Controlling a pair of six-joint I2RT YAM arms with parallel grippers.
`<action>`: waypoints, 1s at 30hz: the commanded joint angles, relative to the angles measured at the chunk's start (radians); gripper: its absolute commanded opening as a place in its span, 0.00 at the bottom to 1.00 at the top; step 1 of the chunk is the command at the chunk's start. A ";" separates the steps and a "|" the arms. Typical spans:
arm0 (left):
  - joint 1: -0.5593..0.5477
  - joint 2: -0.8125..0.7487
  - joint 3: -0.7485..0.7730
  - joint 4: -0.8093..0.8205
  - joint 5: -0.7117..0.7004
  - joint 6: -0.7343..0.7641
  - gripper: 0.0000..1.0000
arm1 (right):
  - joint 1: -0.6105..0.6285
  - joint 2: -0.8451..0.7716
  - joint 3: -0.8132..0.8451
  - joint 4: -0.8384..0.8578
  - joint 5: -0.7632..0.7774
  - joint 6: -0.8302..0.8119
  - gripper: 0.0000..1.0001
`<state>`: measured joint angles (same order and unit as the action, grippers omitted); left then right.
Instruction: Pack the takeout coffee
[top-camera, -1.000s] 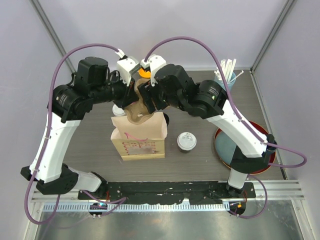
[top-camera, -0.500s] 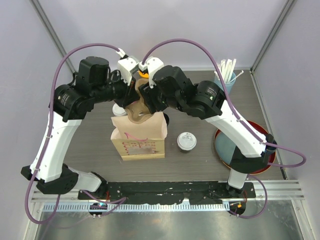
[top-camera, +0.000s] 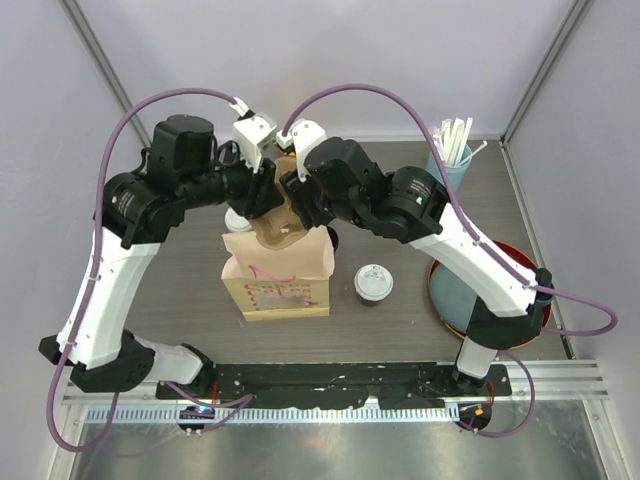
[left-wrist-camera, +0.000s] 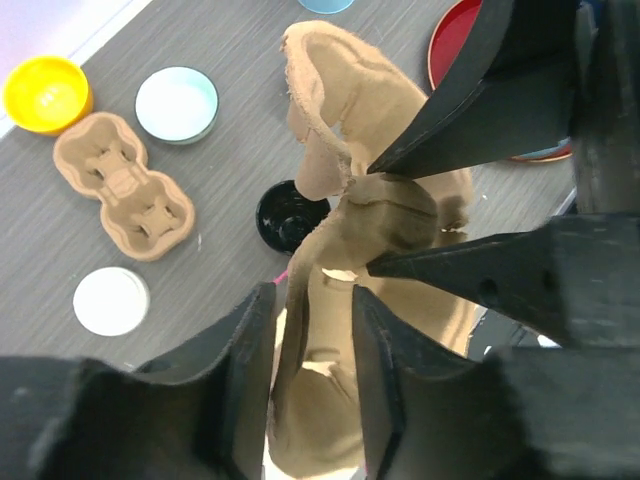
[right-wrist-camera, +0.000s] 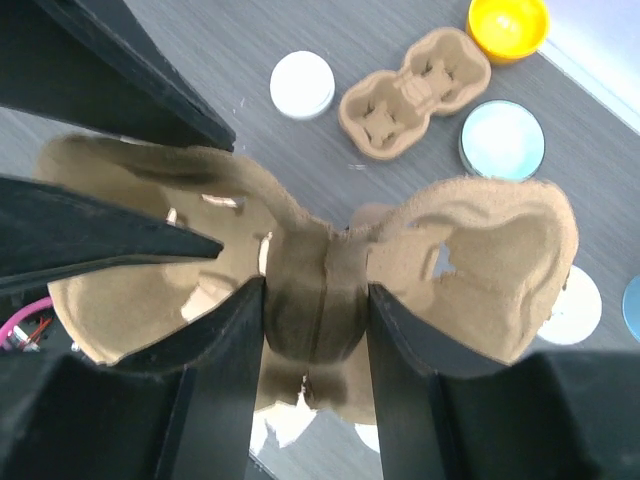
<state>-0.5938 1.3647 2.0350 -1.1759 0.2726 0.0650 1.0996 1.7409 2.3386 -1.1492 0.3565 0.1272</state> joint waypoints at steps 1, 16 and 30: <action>-0.008 -0.059 -0.010 0.050 0.031 0.024 0.46 | 0.003 -0.058 -0.056 0.075 0.032 -0.014 0.36; 0.021 -0.118 -0.093 -0.079 -0.176 0.367 0.77 | -0.029 -0.283 -0.248 0.135 0.087 0.003 0.33; 0.206 -0.032 -0.274 -0.320 0.072 0.774 0.82 | -0.076 -0.445 -0.417 0.186 0.073 0.014 0.32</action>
<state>-0.4191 1.3273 1.7893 -1.3338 0.2665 0.7006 1.0321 1.2980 1.9354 -1.0195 0.4255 0.1341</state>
